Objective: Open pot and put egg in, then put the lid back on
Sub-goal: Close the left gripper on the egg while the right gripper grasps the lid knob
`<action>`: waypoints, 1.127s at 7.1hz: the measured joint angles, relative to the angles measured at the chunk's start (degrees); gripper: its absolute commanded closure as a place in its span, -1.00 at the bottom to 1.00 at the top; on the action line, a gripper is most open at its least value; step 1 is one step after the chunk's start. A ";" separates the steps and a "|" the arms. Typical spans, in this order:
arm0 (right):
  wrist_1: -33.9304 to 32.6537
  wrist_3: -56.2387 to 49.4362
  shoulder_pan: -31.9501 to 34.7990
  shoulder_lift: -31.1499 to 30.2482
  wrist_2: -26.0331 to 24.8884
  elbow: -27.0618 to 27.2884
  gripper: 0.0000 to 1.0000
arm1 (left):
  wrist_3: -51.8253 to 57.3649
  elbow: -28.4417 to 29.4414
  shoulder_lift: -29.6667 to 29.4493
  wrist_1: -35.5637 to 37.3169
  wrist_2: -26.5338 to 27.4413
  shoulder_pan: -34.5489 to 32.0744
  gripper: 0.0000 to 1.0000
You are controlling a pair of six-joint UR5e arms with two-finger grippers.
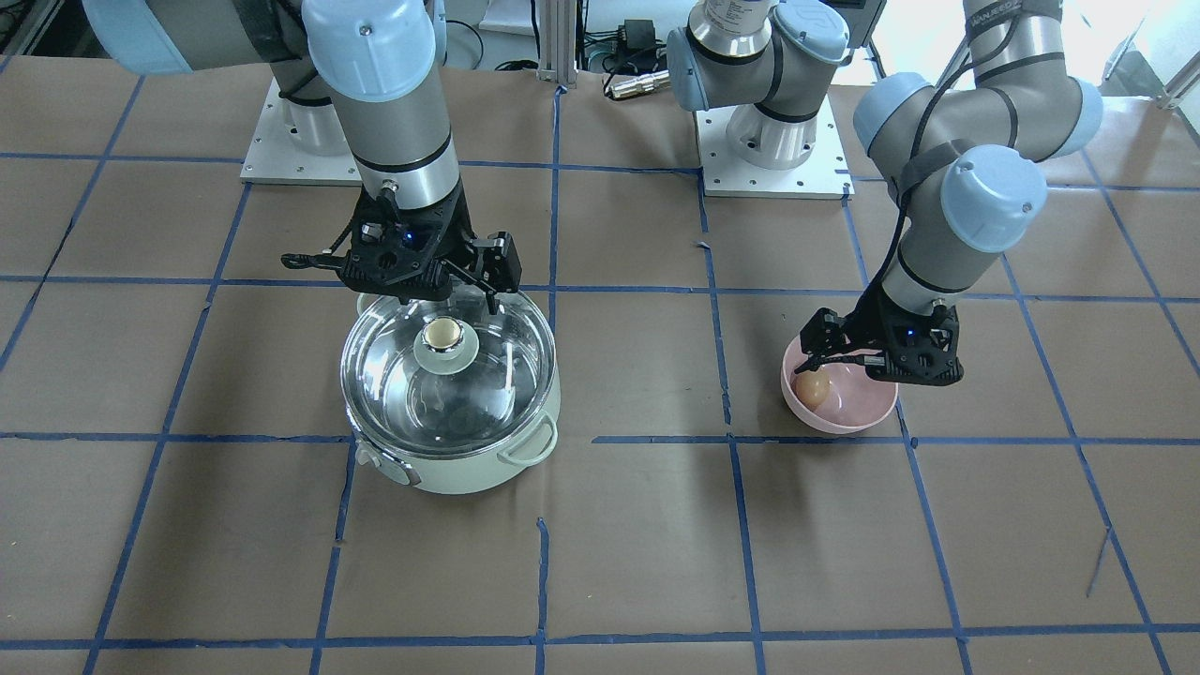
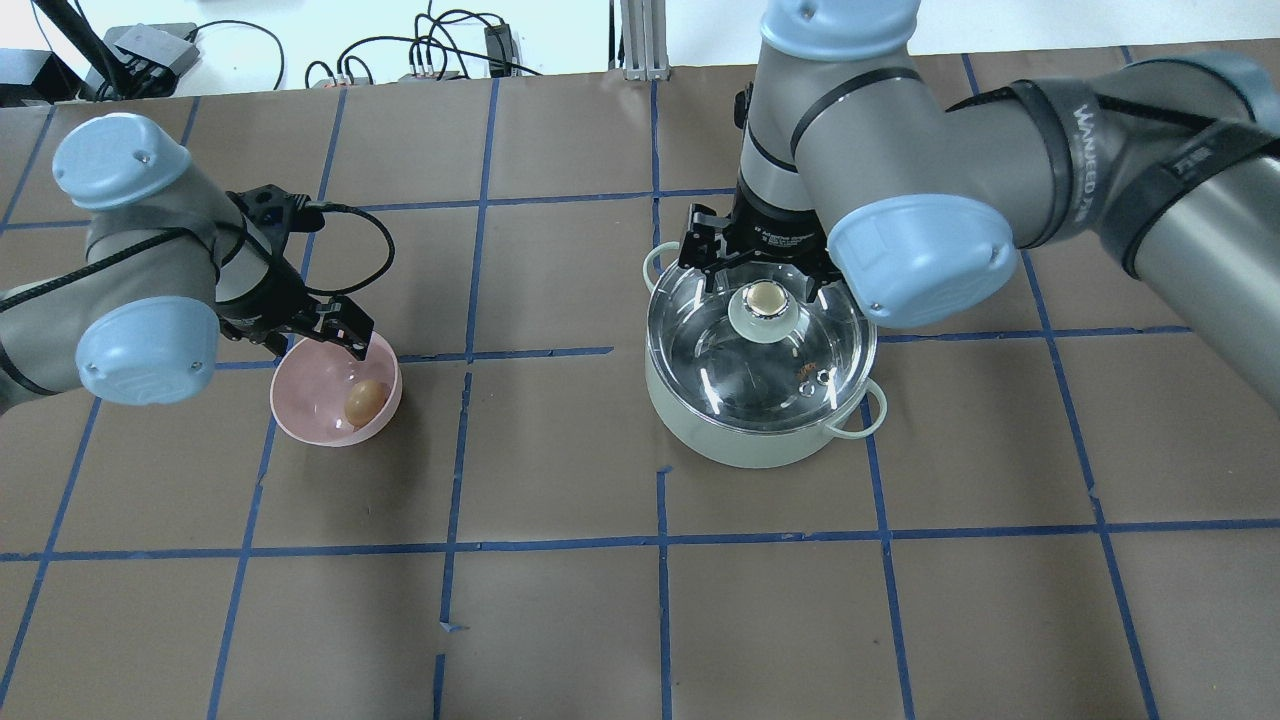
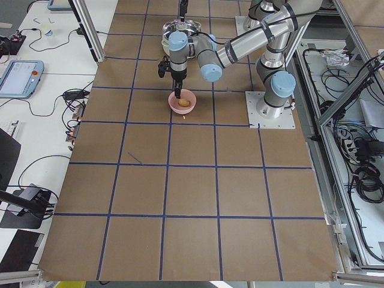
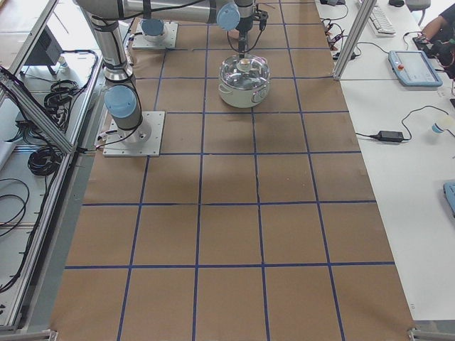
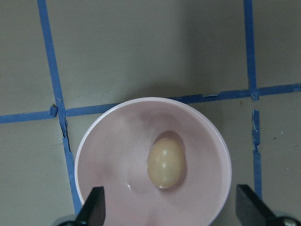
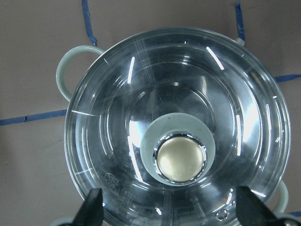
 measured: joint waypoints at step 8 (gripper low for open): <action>-6.31 -3.69 0.03 1.98 -0.10 3.50 -0.63 | -6.48 -3.26 -1.37 2.88 -0.51 1.01 -0.90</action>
